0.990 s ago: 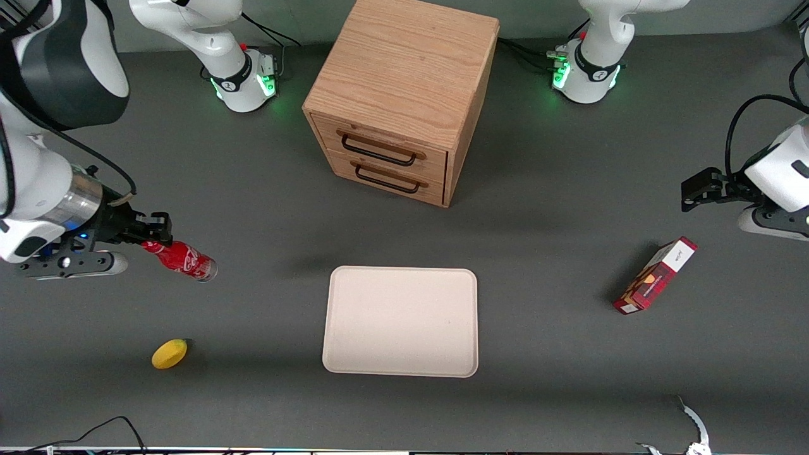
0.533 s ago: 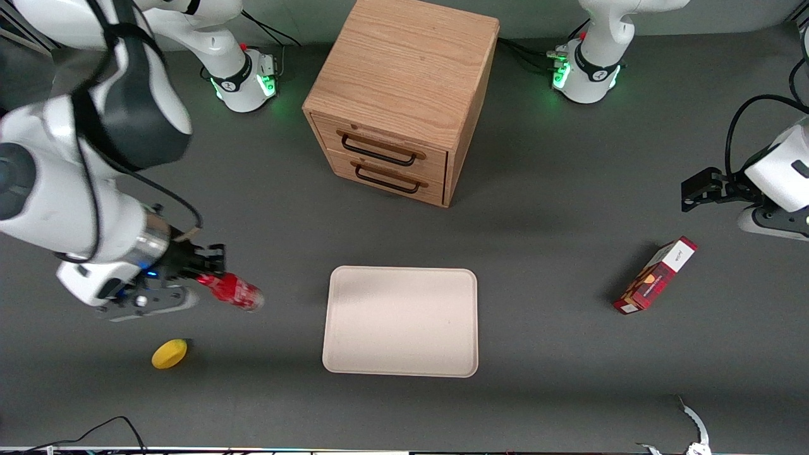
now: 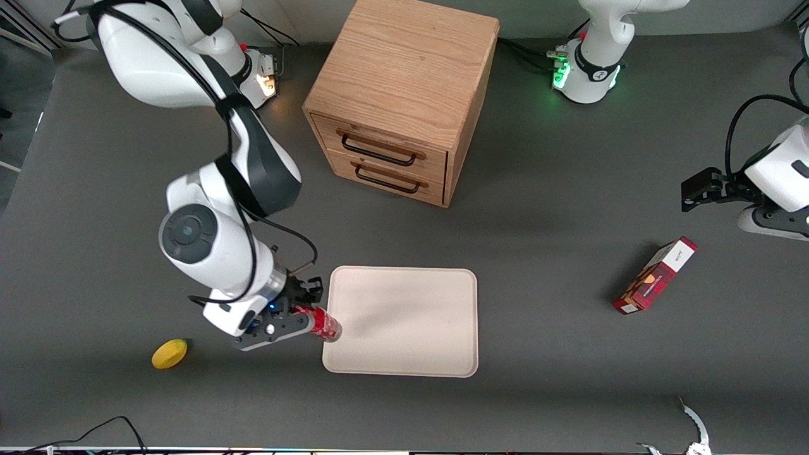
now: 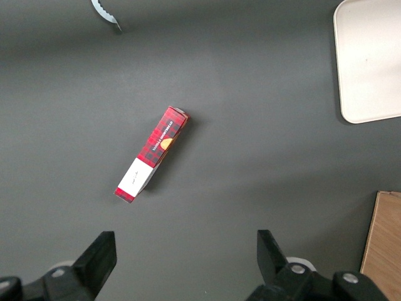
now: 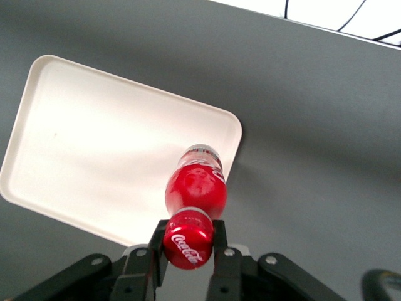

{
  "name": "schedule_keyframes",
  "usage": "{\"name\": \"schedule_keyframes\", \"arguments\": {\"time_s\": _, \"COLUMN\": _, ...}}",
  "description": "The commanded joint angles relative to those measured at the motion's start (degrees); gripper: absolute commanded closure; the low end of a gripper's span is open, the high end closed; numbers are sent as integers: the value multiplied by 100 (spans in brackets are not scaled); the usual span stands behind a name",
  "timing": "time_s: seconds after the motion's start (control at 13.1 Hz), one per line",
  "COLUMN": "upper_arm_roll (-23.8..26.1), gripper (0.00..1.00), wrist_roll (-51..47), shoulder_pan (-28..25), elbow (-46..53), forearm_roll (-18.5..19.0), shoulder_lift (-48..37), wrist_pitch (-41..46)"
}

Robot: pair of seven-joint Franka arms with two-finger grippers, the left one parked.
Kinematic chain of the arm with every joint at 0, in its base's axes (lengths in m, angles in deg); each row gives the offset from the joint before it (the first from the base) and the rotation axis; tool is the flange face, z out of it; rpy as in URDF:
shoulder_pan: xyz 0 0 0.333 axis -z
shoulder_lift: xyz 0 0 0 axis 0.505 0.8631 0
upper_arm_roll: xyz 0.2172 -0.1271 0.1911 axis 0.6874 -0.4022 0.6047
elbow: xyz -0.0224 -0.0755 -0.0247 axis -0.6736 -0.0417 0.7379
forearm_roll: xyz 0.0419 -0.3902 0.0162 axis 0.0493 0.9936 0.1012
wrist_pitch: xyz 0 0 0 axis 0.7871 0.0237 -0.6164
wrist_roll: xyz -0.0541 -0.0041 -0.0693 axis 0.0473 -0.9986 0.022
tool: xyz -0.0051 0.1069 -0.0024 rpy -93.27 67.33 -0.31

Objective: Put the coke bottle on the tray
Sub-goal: 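Tilt the bottle upright and lower it onto the tray's corner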

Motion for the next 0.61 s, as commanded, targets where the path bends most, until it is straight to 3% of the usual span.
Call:
{"name": "schedule_keyframes", "arguments": {"time_s": 0.0, "upper_arm_roll": -85, "gripper": 100, "wrist_roll": -145, "shoulder_pan": -107, "elbow": 341, "forearm_roll": 15, "shoulder_lift": 436, "wrist_pitch": -270}}
{"name": "schedule_keyframes", "arguments": {"time_s": 0.53, "upper_arm_roll": -112, "gripper": 100, "wrist_roll": -155, "shoulder_pan": -108, "elbow": 324, "forearm_roll": 59, "shoulder_lift": 789, "wrist_pitch": -649}}
